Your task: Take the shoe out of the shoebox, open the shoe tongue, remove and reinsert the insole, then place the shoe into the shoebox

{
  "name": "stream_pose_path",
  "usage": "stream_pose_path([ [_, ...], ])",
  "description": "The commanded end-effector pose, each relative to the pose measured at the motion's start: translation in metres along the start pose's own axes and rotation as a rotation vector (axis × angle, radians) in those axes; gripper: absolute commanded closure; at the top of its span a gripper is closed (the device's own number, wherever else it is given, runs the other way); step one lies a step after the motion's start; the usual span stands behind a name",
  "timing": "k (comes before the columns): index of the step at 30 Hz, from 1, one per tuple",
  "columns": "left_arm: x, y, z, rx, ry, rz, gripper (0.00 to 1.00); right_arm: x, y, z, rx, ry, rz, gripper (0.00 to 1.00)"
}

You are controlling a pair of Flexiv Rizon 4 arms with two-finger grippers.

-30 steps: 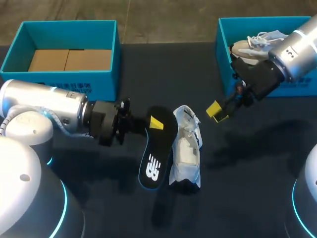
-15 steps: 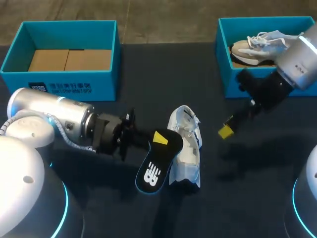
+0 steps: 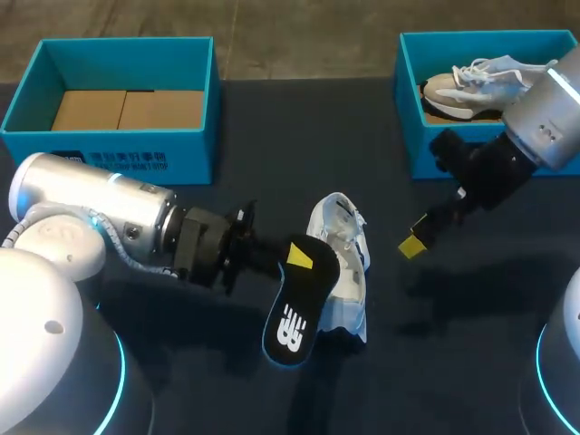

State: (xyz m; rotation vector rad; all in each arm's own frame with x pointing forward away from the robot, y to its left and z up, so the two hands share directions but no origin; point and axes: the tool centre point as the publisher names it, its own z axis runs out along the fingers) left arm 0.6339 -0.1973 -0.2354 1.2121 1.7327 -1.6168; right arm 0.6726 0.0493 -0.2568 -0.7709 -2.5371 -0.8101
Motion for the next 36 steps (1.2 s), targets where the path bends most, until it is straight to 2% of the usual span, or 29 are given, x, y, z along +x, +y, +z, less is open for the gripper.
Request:
stream_pose_path([
  [1,0.004,-0.002,0.003,0.023,-0.058,-0.073,1.00,0.002,-0.007,0.011,0.038,-0.127,-0.158,0.00],
  [4,0.008,-0.002,0.005,0.047,-0.096,-0.158,1.00,-0.005,-0.017,0.020,0.059,-0.161,-0.201,0.00],
  [8,0.013,-0.002,0.013,0.100,-0.148,-0.292,1.00,-0.011,-0.026,0.033,0.049,-0.222,-0.236,0.00],
  [10,0.016,-0.004,0.015,0.041,-0.122,-0.261,1.00,-0.013,-0.032,0.040,0.047,-0.231,-0.230,0.00],
  [24,0.016,-0.004,0.015,0.041,-0.122,-0.261,1.00,-0.013,-0.031,0.040,0.059,-0.251,-0.246,0.00],
  [27,0.019,-0.005,0.024,0.088,-0.137,-0.297,1.00,-0.012,-0.034,0.044,0.062,-0.292,-0.287,0.00],
  [36,0.025,-0.005,0.040,0.153,-0.158,-0.389,1.00,-0.020,-0.050,0.058,0.050,-0.372,-0.376,0.00],
])
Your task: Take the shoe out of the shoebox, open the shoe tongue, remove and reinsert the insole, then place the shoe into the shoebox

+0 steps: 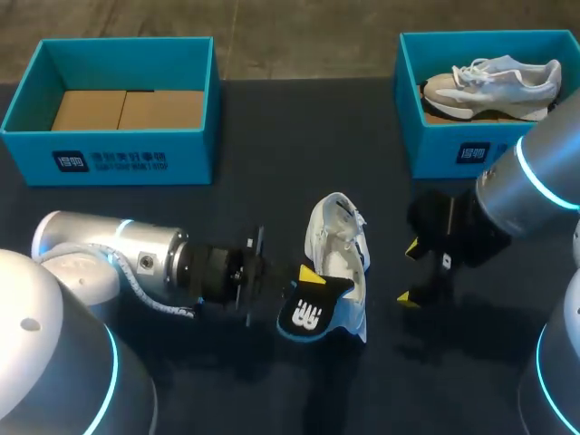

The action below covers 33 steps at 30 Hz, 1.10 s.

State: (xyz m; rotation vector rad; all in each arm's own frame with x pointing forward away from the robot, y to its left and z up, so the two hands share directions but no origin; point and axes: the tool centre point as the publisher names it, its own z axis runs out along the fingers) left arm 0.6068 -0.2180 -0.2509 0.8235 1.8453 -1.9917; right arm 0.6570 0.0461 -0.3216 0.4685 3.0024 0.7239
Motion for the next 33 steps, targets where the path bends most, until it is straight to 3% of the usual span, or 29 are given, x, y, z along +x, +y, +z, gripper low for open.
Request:
stream_pose_path([
  [1,0.003,0.011,0.011,0.031,0.013,-0.042,1.00,0.008,-0.010,0.009,-0.020,-0.062,-0.030,0.00],
  [12,0.003,0.011,0.011,0.031,0.013,-0.042,1.00,0.010,-0.011,0.012,0.000,-0.090,-0.060,0.00],
  [18,0.008,0.015,0.012,0.058,-0.011,-0.049,1.00,0.008,-0.010,0.027,0.080,-0.023,-0.041,0.00],
  [33,0.009,0.018,0.012,0.092,-0.047,-0.053,1.00,0.004,-0.006,0.039,0.149,0.027,-0.031,0.00],
])
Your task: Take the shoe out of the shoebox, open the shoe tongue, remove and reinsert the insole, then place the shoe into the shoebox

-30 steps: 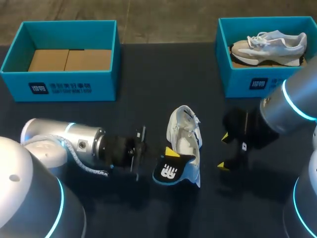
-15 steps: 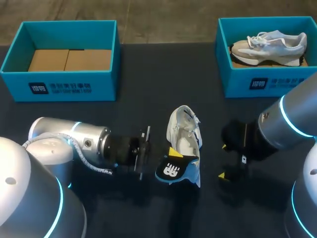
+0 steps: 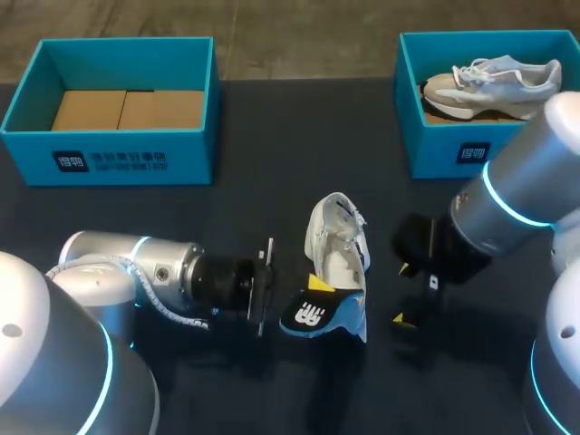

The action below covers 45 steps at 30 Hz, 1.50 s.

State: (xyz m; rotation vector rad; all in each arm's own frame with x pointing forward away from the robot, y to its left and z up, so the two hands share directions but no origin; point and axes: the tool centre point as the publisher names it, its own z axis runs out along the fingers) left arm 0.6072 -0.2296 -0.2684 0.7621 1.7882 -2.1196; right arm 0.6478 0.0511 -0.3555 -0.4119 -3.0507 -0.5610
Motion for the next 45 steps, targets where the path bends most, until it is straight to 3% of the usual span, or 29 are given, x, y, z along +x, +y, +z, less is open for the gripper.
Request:
stream_pose_path([
  [1,0.000,0.003,0.000,0.008,-0.016,0.003,1.00,-0.004,0.009,0.007,0.039,0.005,0.003,0.00],
  [13,-0.004,0.011,0.003,0.052,-0.040,-0.036,1.00,-0.006,0.012,0.011,0.063,0.014,0.009,0.00],
  [45,-0.015,0.035,-0.007,-0.001,-0.081,-0.064,1.00,-0.006,0.012,0.011,0.063,0.014,0.009,0.00],
])
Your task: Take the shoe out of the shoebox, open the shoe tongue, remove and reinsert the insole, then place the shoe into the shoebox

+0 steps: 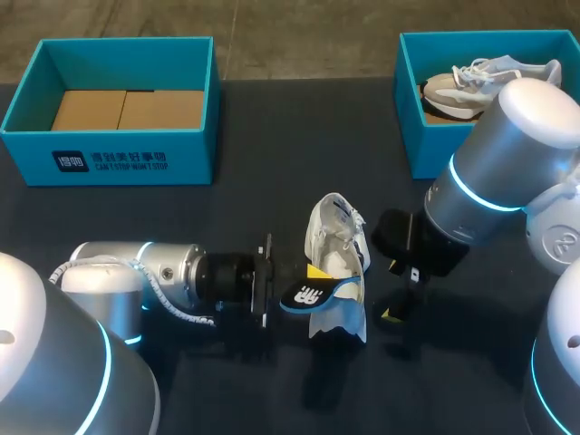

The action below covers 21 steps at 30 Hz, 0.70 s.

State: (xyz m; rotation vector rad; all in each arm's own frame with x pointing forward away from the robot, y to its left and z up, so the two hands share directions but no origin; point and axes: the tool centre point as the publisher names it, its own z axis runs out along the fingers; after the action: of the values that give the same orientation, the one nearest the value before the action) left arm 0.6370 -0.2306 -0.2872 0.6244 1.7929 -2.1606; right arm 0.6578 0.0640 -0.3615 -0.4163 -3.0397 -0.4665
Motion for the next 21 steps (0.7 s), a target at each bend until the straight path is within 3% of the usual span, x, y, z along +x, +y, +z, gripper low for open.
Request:
stream_pose_path([
  [1,-0.001,0.005,0.000,-0.007,-0.007,-0.003,1.00,0.001,0.000,0.001,0.001,-0.002,0.001,0.00],
  [21,-0.009,0.024,-0.005,-0.038,-0.020,-0.018,1.00,0.001,0.000,0.001,0.001,-0.002,0.001,0.00],
])
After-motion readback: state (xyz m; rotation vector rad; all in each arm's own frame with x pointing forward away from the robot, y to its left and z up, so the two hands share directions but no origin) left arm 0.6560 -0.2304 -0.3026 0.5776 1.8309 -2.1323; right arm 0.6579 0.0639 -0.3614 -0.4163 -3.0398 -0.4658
